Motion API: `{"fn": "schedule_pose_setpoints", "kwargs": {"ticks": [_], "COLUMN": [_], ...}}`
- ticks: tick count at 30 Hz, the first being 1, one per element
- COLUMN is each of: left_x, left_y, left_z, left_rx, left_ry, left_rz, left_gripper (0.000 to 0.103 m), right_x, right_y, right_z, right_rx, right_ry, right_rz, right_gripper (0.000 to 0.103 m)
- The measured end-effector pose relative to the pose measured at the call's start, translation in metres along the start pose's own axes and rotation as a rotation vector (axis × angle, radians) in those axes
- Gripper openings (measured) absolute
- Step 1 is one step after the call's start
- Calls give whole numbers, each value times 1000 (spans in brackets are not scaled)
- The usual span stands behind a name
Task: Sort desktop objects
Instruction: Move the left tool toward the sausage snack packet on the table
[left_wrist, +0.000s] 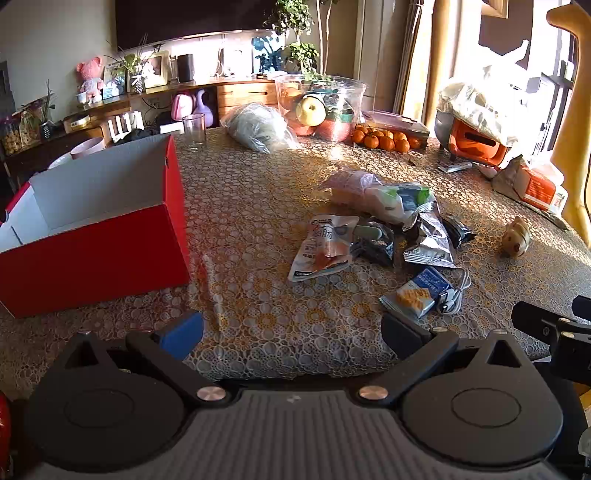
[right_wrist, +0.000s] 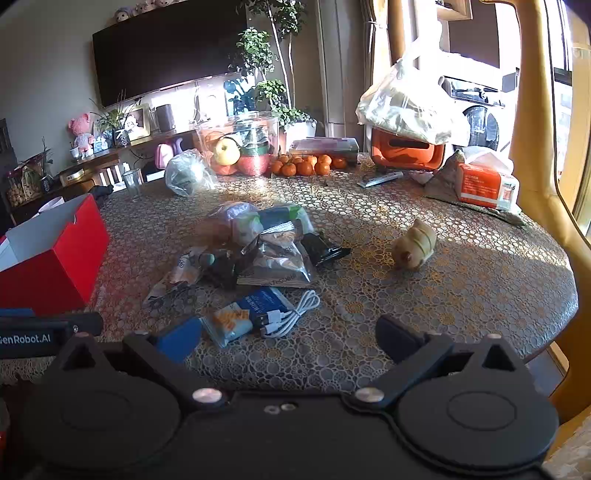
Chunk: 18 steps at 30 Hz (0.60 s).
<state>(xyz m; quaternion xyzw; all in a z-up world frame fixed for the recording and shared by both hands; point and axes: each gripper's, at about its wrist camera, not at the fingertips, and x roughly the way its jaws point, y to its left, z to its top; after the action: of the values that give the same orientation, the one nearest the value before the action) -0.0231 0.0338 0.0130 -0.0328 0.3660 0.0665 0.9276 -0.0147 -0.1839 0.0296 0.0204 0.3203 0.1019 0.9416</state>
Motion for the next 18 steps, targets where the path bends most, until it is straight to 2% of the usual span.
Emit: {"fn": "schedule_pose_setpoints", "kwargs": {"ticks": [7, 18], "left_x": [-11, -21], "left_y": [15, 22], "left_z": [-5, -8], "left_rx": [-33, -48], "left_ry": [-17, -39], "left_rz": [25, 55], "left_gripper": [103, 103], "right_x": [-6, -11], "right_y": [15, 27], "right_z": [-1, 0], "right_rx": [-45, -81], "right_ry": [-24, -15], "right_rz": [83, 96], "right_gripper": [100, 100]}}
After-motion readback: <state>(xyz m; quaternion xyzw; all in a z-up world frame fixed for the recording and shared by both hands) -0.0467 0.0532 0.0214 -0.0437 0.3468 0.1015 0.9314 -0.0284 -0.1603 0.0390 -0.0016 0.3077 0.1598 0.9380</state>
